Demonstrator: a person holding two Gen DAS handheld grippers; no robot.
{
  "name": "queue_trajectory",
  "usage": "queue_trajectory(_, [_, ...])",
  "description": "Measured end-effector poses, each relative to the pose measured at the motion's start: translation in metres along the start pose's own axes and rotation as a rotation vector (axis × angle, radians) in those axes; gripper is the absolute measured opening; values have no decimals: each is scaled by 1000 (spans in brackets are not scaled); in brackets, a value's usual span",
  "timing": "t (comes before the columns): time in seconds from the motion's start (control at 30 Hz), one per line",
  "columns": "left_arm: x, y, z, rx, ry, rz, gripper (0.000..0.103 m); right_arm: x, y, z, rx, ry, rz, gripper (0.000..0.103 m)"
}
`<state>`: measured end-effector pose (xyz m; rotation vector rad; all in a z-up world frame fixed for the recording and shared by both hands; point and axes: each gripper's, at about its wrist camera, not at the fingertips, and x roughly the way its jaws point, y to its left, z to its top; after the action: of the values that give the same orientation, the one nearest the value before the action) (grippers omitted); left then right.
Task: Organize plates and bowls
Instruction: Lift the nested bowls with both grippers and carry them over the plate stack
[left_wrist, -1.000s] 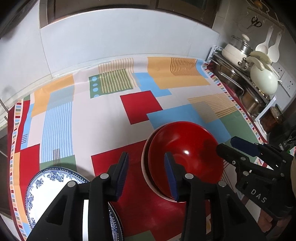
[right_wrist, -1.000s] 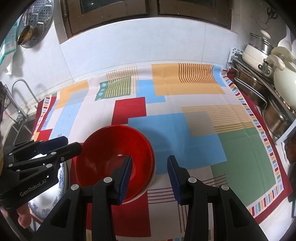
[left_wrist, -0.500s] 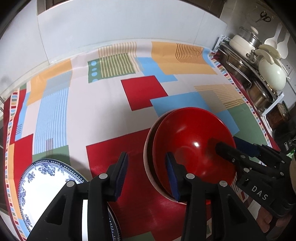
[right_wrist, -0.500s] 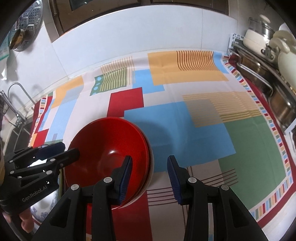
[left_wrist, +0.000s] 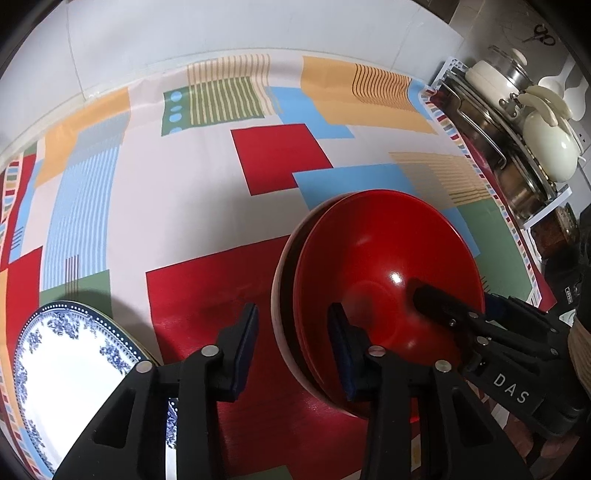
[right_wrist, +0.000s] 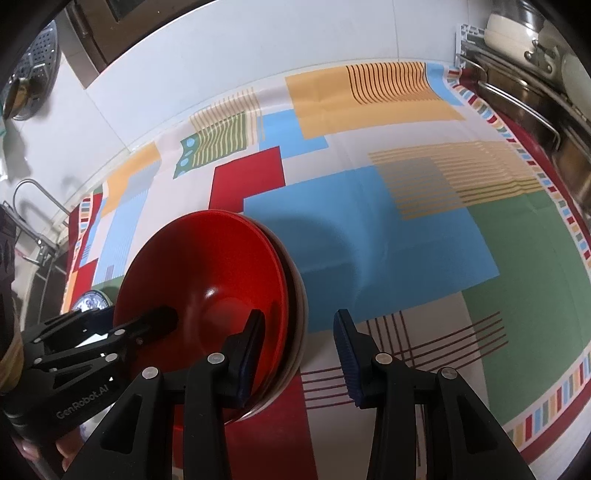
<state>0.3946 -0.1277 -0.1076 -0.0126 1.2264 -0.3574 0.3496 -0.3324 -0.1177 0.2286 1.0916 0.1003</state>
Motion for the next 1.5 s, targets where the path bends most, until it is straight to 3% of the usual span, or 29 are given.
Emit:
queue_trajectory(0.1, [4,0,3,3,22,-2,28,4,1,3,7,26,8,38])
queue_trajectory(0.4, [12,2,4,-29,60,-42,27,17,3,5,17,111,28,28])
queue_trajectory(0.87, [9,1,4,-52,75,-24,28,13,14,8,4,112,-33,28])
queue_trajectory(1.5, [-31,21,-1,-106,-2,-2,27,-6,32,19,-28,92,13,28])
